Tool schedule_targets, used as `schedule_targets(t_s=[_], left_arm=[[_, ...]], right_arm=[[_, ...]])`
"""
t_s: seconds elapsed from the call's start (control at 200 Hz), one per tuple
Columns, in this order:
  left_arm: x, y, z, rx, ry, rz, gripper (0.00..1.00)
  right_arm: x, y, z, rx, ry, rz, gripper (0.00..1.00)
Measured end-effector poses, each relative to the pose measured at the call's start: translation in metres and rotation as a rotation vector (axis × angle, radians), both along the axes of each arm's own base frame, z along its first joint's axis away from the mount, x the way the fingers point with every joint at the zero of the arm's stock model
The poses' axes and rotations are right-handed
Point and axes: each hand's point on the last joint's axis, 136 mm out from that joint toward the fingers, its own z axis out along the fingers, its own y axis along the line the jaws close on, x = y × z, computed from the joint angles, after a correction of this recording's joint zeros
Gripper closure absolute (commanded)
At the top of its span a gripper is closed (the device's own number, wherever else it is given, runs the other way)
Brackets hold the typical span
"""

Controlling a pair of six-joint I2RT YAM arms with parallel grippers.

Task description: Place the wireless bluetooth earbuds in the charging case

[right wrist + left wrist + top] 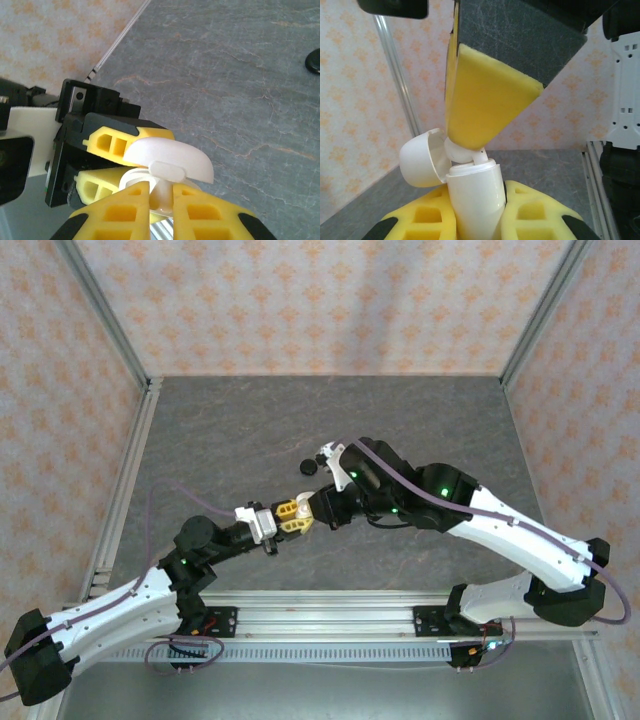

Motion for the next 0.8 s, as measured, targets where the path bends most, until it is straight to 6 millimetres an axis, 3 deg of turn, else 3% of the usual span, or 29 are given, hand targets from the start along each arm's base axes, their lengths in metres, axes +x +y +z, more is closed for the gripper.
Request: schedule_targets(t_s=[0.485,0.801], left_arm=[[-0.005,-0.01,-0.006,0.026,0.042,-0.069,1.0],[-0.004,-0.016,-0.017,0.047,0.085,-0.088,1.0]], right_arm=[[-0.008,-0.006,-0.006,-0.098,-0.131,0.193,0.82],[-0.01,-0.011,-0.02,-0.17,-0.139,0.243,0.7]])
